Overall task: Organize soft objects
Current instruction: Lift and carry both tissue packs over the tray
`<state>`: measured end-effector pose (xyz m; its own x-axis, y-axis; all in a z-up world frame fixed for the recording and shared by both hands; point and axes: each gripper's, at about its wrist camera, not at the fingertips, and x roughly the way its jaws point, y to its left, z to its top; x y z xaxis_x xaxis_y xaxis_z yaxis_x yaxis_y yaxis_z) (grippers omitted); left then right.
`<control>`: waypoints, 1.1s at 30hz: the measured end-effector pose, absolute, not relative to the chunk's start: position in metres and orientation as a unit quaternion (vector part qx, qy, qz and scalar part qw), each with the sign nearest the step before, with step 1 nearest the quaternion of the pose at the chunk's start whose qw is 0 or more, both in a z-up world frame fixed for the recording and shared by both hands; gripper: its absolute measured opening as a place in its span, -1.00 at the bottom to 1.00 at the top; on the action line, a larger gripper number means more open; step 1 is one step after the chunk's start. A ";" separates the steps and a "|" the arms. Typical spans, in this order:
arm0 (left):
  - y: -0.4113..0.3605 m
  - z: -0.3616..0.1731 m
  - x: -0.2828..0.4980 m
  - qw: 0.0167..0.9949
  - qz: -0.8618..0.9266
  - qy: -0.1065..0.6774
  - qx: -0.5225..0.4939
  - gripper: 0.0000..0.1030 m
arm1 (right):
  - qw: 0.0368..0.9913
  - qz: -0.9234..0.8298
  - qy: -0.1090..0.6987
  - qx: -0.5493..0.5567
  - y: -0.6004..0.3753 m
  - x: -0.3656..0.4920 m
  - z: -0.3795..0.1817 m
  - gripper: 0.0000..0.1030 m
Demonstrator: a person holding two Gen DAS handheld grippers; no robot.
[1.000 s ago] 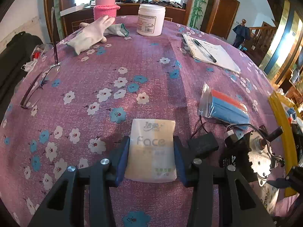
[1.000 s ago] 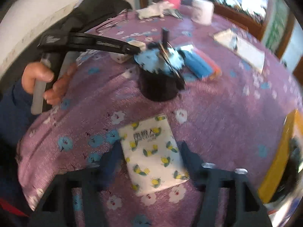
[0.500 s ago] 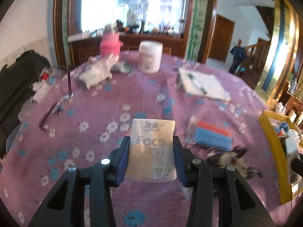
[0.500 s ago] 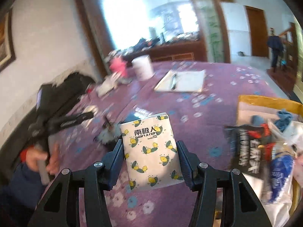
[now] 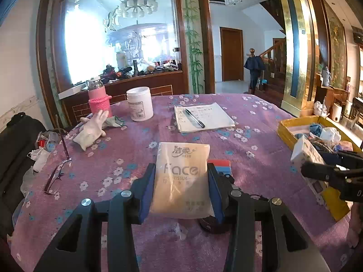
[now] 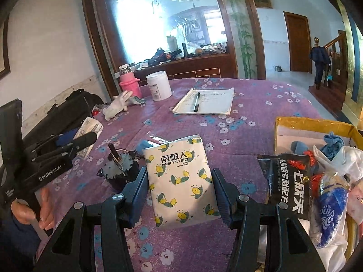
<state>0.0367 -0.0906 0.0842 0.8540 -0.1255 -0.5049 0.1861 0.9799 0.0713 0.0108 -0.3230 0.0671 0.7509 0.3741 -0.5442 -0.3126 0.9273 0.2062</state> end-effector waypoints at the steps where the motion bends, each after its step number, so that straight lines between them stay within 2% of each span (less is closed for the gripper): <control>1: -0.090 0.084 0.037 0.961 -0.079 0.258 0.060 -0.18 | 0.934 0.186 0.302 0.048 -0.322 0.011 0.067 0.14; 12: -0.089 0.078 0.040 0.961 -0.051 0.263 0.070 -0.18 | 0.933 0.195 0.300 0.038 -0.312 0.008 0.065 0.14; 33: -0.103 0.079 0.027 0.968 -0.021 0.220 0.120 -0.18 | 0.936 0.188 0.295 0.050 -0.319 0.004 0.065 0.14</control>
<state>0.0270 -0.1034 0.0793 0.9022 0.0113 -0.4311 0.0940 0.9705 0.2222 0.0041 -0.3187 0.0650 0.7554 0.3804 -0.5336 -0.3214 0.9247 0.2043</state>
